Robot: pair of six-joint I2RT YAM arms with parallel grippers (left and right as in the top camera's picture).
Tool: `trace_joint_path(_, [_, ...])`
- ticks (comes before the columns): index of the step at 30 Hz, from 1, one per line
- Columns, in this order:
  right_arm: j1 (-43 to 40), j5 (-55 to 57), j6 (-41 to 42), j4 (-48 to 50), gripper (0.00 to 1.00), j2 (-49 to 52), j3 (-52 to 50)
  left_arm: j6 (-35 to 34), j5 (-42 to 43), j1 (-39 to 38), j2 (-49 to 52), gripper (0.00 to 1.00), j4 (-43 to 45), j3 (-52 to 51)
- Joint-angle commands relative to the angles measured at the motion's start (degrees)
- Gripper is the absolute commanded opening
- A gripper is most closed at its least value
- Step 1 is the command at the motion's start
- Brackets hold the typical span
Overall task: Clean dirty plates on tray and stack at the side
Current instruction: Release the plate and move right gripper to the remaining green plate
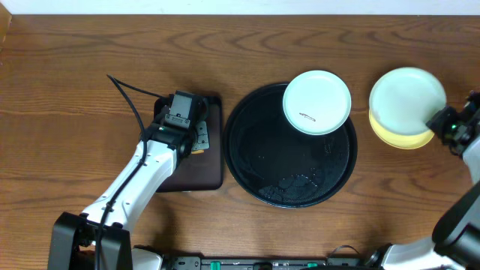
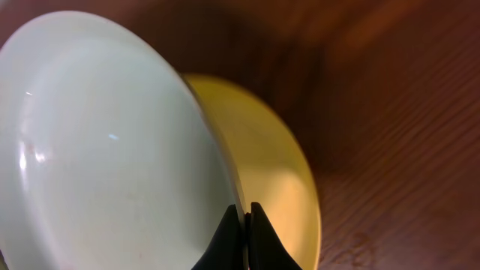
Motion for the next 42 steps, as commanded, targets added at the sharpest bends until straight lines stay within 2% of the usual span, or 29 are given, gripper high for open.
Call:
trace_joint_path(1, [-0.09,-2.56,-0.44,0.55,0.01,5.09,0.11,0.52,-1.38,0.2,0.57,0.08,0.02,-0.83])
trace_joint_path(2, [-0.09,-2.56,-0.46,0.92,0.06,5.35,0.13,0.52,-1.38,0.2,0.57,0.08,0.02,-0.83])
trace_joint_path(5, [-0.09,-3.85,-1.42,0.9,0.42,4.24,0.63,0.52,-1.38,0.2,0.57,0.08,0.02,-0.83])
trace_joint_path(7, [0.0,-6.71,-2.93,-1.25,0.5,2.4,2.32,0.52,-1.36,0.2,0.57,0.08,0.04,-0.83])
trace_joint_path(12, [3.19,-9.18,-9.68,-12.76,0.43,-1.57,12.26,0.5,-1.38,0.2,0.57,0.08,0.24,-0.83])
trace_joint_path(16, [9.97,-6.58,-19.3,-24.22,0.47,-1.16,23.08,0.5,-1.38,0.2,0.59,0.08,0.48,-0.83])
trace_joint_path(18, [14.19,-4.0,-22.36,-26.53,0.47,-0.59,26.23,0.5,-1.36,0.2,0.61,0.08,0.52,-0.83])
trace_joint_path(24, [26.12,5.79,-26.58,-21.22,0.48,2.95,27.58,0.5,-1.36,0.2,0.61,0.08,0.48,-0.83])
trace_joint_path(28, [30.69,8.26,-29.77,-17.2,0.5,7.78,27.58,0.5,-1.36,0.17,0.61,0.08,0.44,-0.83])
trace_joint_path(34, [32.85,8.37,-29.94,-13.88,0.51,16.02,27.58,0.5,-1.36,0.2,0.61,0.08,0.44,-1.05])
trace_joint_path(40, [32.83,7.93,-29.77,-13.7,0.47,19.1,27.52,0.5,-1.36,0.2,0.61,0.08,0.48,-1.05])
trace_joint_path(42, [32.83,7.67,-29.75,-13.81,0.41,19.3,27.52,0.5,-1.36,0.2,0.61,0.08,0.48,-1.05])
